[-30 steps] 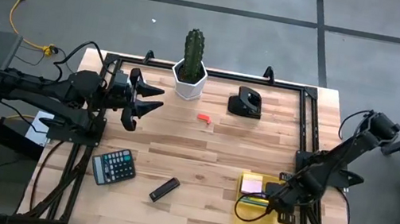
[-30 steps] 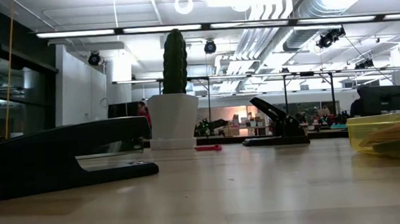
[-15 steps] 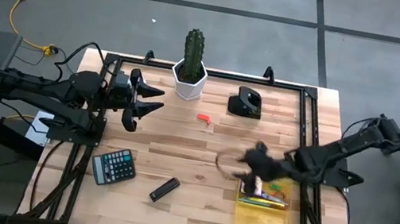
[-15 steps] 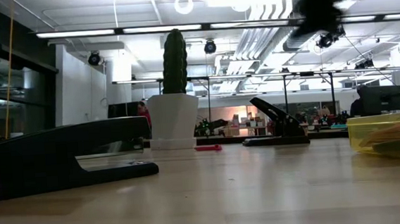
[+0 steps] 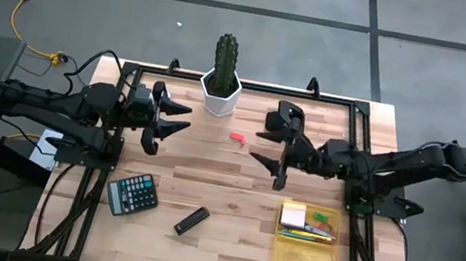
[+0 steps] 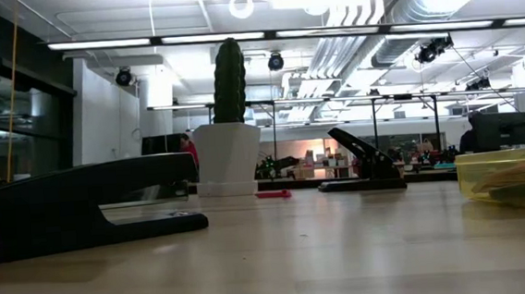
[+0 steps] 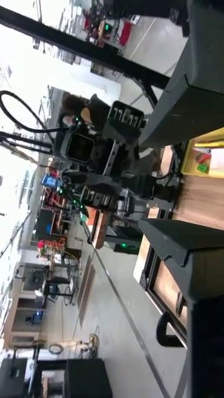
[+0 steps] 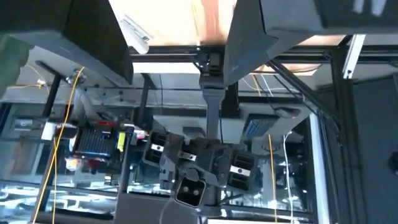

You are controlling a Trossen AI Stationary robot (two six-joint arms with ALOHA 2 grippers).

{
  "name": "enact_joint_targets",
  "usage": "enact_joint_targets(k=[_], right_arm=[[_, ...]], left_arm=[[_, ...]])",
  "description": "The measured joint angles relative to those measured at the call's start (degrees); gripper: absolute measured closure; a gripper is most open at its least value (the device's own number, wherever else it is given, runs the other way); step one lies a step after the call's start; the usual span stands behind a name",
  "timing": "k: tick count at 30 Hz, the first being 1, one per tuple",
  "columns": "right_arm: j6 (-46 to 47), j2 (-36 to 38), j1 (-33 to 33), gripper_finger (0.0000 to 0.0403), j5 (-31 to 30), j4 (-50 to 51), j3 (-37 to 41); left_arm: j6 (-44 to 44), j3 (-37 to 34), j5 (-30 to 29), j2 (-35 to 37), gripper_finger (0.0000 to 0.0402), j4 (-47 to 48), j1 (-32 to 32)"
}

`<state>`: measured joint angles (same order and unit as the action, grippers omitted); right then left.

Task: Pack school essentials
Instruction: Put the large orange eraser on the yellow supply box

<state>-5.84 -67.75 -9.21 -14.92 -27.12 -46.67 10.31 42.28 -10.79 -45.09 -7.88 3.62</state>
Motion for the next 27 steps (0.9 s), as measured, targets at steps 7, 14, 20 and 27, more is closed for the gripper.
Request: enact_joint_targets(k=[7, 14, 20, 27], right_arm=[[-0.81, -0.02, -0.17, 0.016, 0.13, 0.13, -0.29], [0.61, -0.02, -0.17, 0.016, 0.14, 0.09, -0.29], [1.31, -0.02, -0.18, 0.016, 0.13, 0.09, -0.29], [1.31, -0.02, -0.15, 0.016, 0.13, -0.01, -0.31]], left_arm=[[0.01, 0.0, 1.14, 0.01, 0.0216, 0.38, 0.0], [0.0, 0.0, 1.14, 0.0, 0.0216, 0.37, 0.0], [4.53, 0.02, -1.92, -2.39, 0.0216, 0.16, 0.06], [7.53, 4.65, -0.42, -18.23, 0.0216, 8.84, 3.72]])
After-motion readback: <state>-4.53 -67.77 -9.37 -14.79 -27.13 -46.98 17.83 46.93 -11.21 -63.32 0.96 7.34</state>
